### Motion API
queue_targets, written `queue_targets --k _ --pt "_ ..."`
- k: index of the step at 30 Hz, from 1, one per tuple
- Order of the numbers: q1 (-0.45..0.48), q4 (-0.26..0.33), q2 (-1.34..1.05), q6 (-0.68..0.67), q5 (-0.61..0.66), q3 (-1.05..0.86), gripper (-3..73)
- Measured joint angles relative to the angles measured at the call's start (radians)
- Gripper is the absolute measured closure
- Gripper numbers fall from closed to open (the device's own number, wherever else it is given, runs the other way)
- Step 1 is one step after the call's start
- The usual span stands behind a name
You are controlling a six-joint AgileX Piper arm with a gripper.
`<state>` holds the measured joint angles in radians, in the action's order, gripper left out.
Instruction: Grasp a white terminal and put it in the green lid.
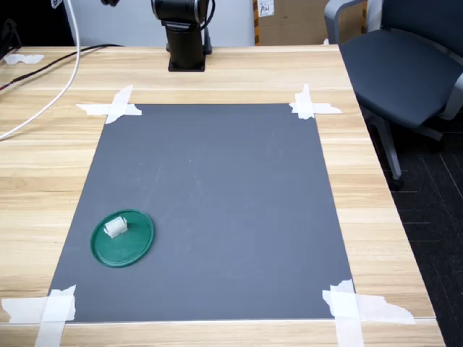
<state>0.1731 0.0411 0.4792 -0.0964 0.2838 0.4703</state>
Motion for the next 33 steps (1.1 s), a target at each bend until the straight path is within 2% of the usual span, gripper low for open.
queue_targets --k 6,9,14,29,33 --pt "-0.001 -0.133 -0.104 0.111 -0.072 -0.133 72.1" --pt "-0.031 -0.154 -0.134 0.134 -0.073 -0.178 72.1" --pt "-0.120 -0.157 -0.151 0.138 -0.066 -0.234 72.2" --pt "-0.123 -0.247 -0.380 0.138 -0.022 -0.256 72.2" --pt "-0.127 -0.303 -0.446 0.138 -0.080 -0.316 72.2"
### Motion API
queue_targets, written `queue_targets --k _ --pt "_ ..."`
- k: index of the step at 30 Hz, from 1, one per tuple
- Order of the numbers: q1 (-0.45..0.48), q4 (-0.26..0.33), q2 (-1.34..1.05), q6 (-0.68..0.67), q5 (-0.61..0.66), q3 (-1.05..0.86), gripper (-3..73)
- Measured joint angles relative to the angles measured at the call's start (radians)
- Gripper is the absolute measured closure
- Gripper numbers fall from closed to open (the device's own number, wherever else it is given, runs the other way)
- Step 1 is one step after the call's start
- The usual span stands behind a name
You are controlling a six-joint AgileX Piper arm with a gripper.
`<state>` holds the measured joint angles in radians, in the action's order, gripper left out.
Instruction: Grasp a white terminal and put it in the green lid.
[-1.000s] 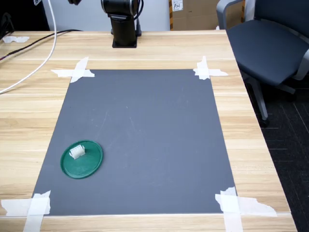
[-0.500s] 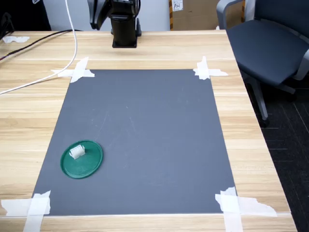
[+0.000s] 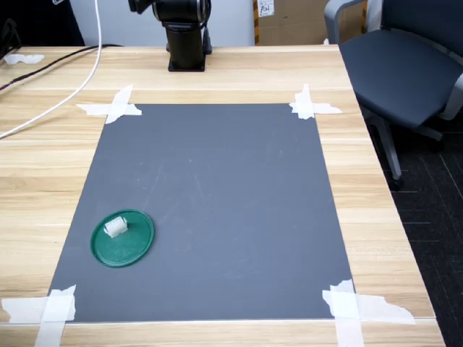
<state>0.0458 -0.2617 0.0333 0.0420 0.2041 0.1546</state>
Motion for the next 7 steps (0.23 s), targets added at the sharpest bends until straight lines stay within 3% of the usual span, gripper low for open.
queue_targets --k 3,7 --pt "-0.001 -0.041 -0.022 0.000 -0.034 -0.086 72.2" --pt "-0.001 -0.051 -0.025 0.000 -0.005 -0.140 72.2"
